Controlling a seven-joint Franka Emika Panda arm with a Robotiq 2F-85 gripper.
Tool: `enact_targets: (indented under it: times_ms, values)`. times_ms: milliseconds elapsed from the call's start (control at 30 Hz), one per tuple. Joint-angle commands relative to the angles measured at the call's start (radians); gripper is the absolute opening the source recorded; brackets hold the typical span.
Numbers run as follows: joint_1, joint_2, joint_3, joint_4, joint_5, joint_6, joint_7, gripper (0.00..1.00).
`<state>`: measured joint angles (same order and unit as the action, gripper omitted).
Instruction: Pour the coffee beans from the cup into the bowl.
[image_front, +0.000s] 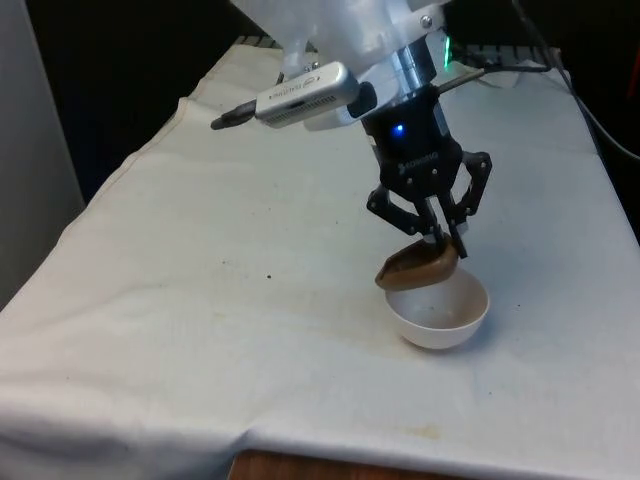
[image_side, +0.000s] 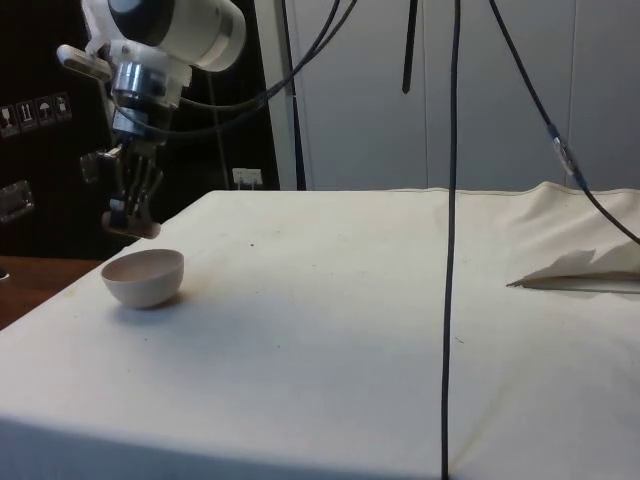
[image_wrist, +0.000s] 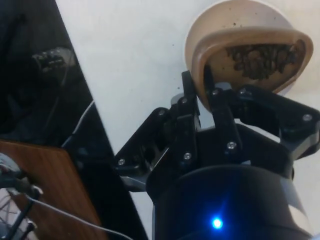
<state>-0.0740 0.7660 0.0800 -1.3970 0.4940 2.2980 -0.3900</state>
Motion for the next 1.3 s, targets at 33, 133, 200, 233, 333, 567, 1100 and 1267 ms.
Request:
enact_targets:
  times_ms: [33, 133, 200, 233, 333, 567, 1100, 1267]
  values:
    - [-0.006, -0.012, 0.008, -0.018, 0.027, 0.005, -0.017, 0.00]
    - [-0.005, -0.020, 0.006, -0.032, 0.059, 0.004, -0.037, 0.00]
    - [-0.004, -0.024, 0.006, -0.040, 0.074, 0.005, -0.047, 0.00]
    - [-0.003, -0.026, 0.006, -0.045, 0.081, 0.006, -0.052, 0.00]
    - [-0.002, -0.033, 0.007, -0.057, 0.100, 0.007, -0.065, 0.00]
    - [-0.001, -0.042, 0.007, -0.078, 0.149, 0.006, -0.101, 0.00]
    - [-0.006, -0.036, -0.011, -0.073, 0.316, -0.047, -0.200, 0.00]
    - [-0.005, -0.040, -0.015, -0.075, 0.351, -0.057, -0.217, 0.00]
